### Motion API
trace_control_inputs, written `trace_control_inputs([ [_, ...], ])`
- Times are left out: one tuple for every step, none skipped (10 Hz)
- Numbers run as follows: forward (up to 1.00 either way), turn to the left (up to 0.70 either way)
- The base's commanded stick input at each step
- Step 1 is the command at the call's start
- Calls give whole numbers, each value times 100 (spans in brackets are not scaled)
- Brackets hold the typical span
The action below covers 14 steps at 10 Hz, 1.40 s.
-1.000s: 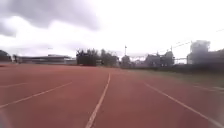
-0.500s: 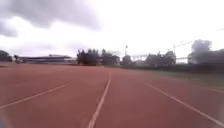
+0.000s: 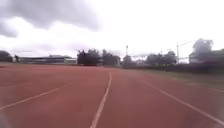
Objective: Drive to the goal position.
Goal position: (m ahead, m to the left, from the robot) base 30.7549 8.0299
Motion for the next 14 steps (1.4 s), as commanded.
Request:
trace_control_inputs([
  [70, 0],
  [70, 0],
  [70, 0],
  [70, 0],
  [70, 0],
  [70, 0],
  [70, 0],
  [70, 0],
  [70, 0],
  [70, 0],
  [70, 0],
  [70, 0],
  [70, 0],
  [70, 0],
])
